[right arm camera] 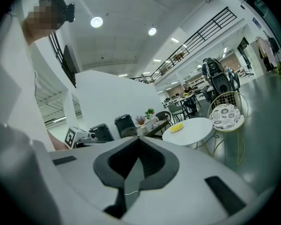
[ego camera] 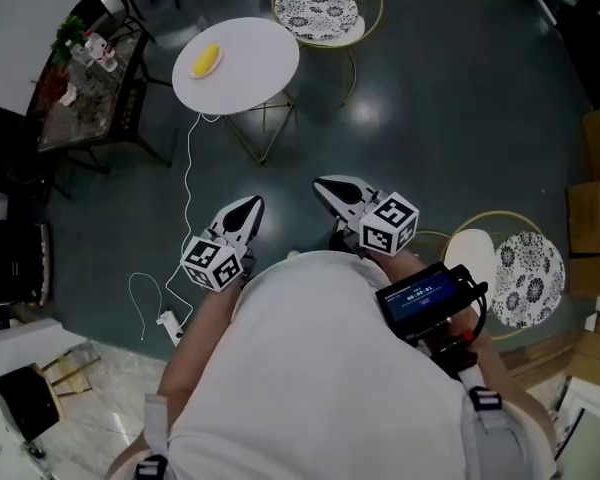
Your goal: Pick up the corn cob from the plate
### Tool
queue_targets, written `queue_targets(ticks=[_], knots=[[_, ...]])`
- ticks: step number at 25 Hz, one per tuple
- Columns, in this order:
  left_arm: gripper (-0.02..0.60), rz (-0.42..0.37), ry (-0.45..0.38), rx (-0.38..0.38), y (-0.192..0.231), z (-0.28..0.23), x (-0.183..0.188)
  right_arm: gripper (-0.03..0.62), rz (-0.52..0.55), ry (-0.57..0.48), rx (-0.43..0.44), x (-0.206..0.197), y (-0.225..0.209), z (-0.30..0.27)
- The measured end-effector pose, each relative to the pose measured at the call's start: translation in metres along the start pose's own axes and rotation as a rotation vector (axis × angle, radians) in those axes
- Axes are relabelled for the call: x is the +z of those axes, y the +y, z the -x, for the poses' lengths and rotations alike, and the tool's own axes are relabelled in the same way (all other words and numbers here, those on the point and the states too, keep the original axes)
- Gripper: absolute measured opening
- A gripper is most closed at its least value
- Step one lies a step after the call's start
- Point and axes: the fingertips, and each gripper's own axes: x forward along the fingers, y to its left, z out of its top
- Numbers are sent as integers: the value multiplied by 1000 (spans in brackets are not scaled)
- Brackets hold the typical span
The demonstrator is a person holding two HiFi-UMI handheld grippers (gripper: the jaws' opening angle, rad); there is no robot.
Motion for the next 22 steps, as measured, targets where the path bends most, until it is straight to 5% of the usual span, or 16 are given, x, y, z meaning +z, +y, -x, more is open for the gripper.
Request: queue_targets(ticks=[22], knots=[[7,6,4,55,2,16,-12,8,23,45,49,-10,8,-10]])
